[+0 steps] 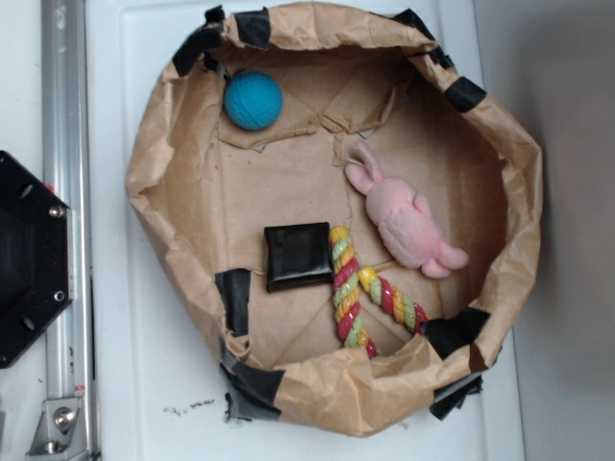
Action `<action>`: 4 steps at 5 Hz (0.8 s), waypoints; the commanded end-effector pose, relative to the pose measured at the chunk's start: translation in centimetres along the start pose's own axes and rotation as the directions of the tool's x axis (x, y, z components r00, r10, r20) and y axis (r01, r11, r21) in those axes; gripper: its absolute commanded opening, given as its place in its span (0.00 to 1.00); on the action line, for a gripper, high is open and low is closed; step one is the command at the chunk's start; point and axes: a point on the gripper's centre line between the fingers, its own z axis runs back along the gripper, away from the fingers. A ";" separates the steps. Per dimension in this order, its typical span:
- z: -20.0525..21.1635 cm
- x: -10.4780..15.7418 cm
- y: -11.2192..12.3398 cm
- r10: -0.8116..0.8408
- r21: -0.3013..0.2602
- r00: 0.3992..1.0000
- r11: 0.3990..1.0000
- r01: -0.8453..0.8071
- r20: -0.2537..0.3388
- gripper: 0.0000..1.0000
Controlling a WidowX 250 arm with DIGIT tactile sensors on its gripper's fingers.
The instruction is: Grab the black box.
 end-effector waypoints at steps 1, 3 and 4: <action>0.0 0.0 0.0 0.000 0.000 1.000 1.000 0.000 0.000 1.00; -7.1 9.2 0.6 0.163 -0.059 0.987 0.985 -0.163 -0.018 1.00; -11.0 11.5 0.6 0.147 -0.085 0.985 0.984 -0.155 -0.088 1.00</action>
